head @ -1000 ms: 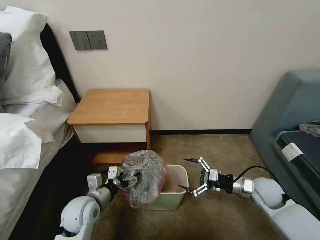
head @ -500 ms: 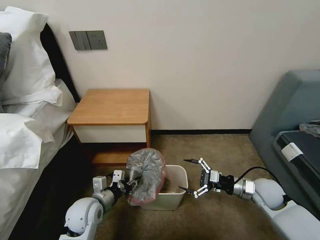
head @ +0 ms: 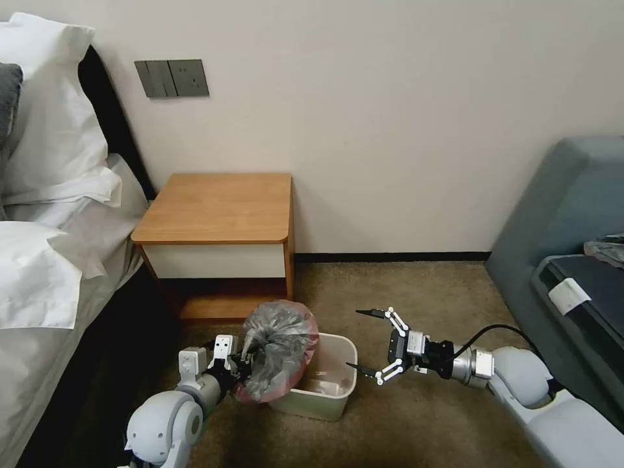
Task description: Pick up the garbage bag from the table and place it over the trash can.
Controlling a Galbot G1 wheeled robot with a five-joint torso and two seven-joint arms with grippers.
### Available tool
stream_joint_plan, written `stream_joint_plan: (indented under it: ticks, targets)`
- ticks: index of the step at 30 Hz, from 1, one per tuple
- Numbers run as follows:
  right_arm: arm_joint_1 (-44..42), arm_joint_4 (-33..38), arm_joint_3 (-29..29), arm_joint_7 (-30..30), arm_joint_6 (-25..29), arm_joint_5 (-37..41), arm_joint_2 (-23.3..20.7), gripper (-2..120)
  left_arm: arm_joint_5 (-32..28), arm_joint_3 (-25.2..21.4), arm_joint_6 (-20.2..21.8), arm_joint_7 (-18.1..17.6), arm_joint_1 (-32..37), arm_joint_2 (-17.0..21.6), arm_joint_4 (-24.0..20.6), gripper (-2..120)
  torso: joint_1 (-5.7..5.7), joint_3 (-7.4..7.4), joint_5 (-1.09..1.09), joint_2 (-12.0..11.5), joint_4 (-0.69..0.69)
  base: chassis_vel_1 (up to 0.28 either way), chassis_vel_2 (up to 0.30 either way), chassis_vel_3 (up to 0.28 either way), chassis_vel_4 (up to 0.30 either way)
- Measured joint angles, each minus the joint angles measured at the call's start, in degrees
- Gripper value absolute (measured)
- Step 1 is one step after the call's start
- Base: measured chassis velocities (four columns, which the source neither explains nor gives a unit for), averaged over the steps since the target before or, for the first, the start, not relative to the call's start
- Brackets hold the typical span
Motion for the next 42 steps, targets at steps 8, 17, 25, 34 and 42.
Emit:
stream_joint_plan:
  ticks: [8,17,25,34,42]
  targets:
    - [-5.7,11.9,-5.5,26.0,-7.0,9.4,3.2,100,0.0,1.3,-12.8,-4.5,3.3,-0.1,-5.4,5,0.00,-0.01,-0.02,0.0,-0.06,0.000,0.000,0.000,0.000]
    - [1.7,20.7,-15.9,35.9,-23.5,28.9,3.5,100,0.0,-0.6,-31.1,-0.4,6.1,0.5,-2.6,5,0.00,-0.01,-0.02,0.0,0.02,0.000,0.000,0.000,0.000]
    - [10.1,19.9,-22.7,44.4,-34.2,36.5,4.5,100,-3.5,-1.2,-37.5,2.4,5.9,0.3,0.0,5,0.00,0.00,0.00,0.0,0.00,0.000,0.000,0.000,0.000]
    - [18.0,11.6,-25.1,42.3,-35.1,30.0,5.8,99,-5.4,-1.4,-38.4,3.1,4.8,0.7,1.0,5,0.00,0.01,0.01,0.0,0.01,0.000,0.000,0.000,0.000]
    - [20.6,9.3,-26.3,39.0,-34.5,29.0,4.7,88,-6.2,-1.4,-39.2,3.9,4.5,0.7,1.4,5,0.00,0.01,0.01,0.0,0.00,0.000,0.000,0.000,0.000]
